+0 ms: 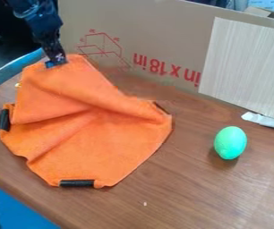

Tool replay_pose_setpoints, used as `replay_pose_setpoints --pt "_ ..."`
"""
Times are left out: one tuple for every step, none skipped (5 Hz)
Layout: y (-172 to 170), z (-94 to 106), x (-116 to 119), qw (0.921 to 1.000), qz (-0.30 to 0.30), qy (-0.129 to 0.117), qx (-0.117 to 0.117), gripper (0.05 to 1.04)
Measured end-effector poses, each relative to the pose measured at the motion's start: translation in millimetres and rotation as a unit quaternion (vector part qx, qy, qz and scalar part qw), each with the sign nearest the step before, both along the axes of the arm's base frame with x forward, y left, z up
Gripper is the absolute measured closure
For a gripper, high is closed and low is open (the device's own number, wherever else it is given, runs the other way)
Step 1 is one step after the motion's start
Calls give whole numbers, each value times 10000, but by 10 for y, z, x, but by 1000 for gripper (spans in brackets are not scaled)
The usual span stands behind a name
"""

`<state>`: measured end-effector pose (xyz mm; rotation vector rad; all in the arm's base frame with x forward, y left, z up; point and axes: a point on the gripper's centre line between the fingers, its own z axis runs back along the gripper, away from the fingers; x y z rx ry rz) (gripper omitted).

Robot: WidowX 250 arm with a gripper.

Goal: Unfold the cloth from bottom left to upper right

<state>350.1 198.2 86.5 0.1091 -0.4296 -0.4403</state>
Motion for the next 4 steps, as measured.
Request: replay_pose_setpoints --pt "57 3 63 10000 38 36 1 1034" --pt "160 27 146 9998 55 138 106 1034" --pt "271 19 242 9995 152 218 156 1034" --pt "359 0 352 9994 176 247 141 1034"
